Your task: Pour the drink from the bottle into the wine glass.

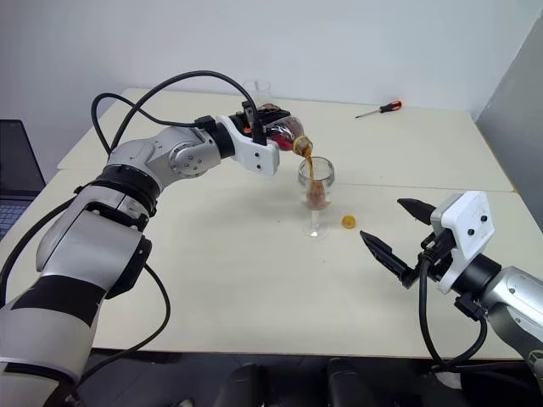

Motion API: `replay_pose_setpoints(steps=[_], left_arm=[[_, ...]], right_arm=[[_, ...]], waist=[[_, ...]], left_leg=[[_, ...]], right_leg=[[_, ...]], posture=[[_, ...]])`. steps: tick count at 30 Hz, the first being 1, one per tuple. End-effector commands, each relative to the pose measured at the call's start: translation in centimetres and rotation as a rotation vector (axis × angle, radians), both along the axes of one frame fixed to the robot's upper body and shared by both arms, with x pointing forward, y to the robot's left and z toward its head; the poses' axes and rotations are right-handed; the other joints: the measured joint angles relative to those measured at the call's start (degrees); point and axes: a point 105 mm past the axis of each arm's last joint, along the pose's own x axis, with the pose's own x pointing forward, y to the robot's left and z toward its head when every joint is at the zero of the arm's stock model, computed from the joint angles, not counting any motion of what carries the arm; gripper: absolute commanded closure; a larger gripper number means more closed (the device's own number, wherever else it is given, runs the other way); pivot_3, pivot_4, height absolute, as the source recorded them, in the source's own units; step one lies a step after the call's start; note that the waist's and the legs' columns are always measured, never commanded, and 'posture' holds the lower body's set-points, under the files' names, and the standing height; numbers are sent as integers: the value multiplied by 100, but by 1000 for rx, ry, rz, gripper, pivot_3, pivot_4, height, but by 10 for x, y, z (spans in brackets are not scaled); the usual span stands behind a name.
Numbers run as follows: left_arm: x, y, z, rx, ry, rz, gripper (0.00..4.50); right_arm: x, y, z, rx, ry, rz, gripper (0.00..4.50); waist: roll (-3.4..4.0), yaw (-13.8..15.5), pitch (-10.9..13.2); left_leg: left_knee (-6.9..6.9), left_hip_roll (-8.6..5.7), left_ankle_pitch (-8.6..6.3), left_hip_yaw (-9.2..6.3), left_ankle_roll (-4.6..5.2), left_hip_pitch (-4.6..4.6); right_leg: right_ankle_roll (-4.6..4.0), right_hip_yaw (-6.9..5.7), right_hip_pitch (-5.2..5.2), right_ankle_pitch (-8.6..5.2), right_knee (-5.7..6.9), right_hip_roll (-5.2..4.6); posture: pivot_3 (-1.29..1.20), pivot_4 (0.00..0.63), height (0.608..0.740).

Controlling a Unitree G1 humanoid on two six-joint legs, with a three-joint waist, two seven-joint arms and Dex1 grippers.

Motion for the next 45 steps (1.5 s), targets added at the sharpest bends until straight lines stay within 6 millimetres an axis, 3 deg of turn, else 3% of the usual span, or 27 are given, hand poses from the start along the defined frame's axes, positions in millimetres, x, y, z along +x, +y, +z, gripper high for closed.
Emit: replay_pose_setpoints(steps=[1,45], left_arm=[[-3,-6,29,-12,-65,-15,3601],[2,-8,30,75,-86,21,3656]], right_arm=[[-3,3,6,-8,-35,7,0],[-4,5,-5,-10,-27,-26,0]], waist=[[0,0,0],[-1,-2,0]], left_leg=[[0,0,0,0,0,0],[2,-41,0,-23,1,-1]], right_leg=[[0,0,0,0,0,0],[11,-7,4,-6,14,-30]], posture=[[0,150,740],[0,150,740]])
